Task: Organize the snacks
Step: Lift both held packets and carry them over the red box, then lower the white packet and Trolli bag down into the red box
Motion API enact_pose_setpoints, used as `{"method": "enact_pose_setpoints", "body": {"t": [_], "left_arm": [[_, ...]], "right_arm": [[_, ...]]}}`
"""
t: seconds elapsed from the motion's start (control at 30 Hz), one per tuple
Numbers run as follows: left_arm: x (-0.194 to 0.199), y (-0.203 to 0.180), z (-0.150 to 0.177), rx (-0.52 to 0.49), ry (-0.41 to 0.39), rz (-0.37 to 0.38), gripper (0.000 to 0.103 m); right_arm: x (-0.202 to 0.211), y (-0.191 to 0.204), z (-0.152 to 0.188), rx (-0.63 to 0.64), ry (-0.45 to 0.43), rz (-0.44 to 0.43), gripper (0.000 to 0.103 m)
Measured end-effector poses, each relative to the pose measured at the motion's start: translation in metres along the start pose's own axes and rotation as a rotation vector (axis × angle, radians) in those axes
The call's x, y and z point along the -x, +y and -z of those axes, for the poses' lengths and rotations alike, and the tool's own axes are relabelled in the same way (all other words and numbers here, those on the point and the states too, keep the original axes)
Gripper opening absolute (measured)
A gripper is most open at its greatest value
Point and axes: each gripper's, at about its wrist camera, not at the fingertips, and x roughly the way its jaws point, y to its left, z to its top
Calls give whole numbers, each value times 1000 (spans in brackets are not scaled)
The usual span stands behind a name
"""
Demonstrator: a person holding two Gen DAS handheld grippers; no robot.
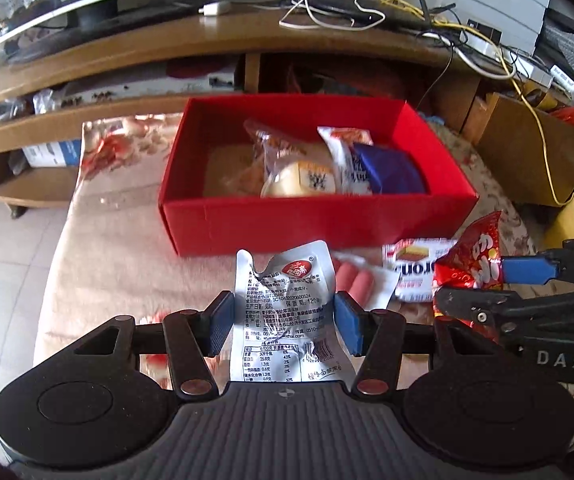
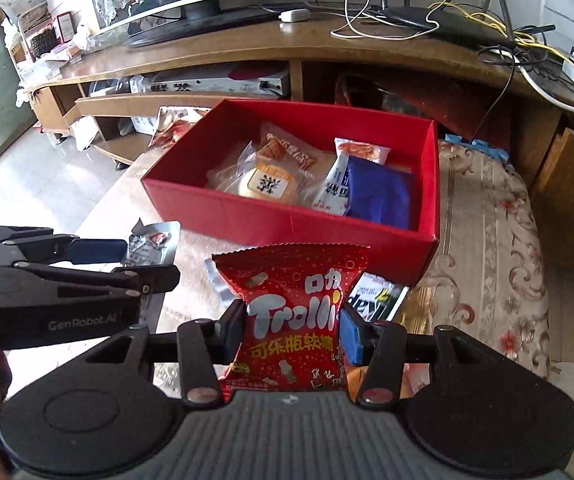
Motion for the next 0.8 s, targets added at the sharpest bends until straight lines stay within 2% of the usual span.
{"method": "enact_pose_setpoints", "body": {"t": [0.8], "left_arm": [[-21, -6, -57, -14, -84, -11, 61]], "right_arm": [[-20, -16, -59, -40, -61, 35, 48]]}}
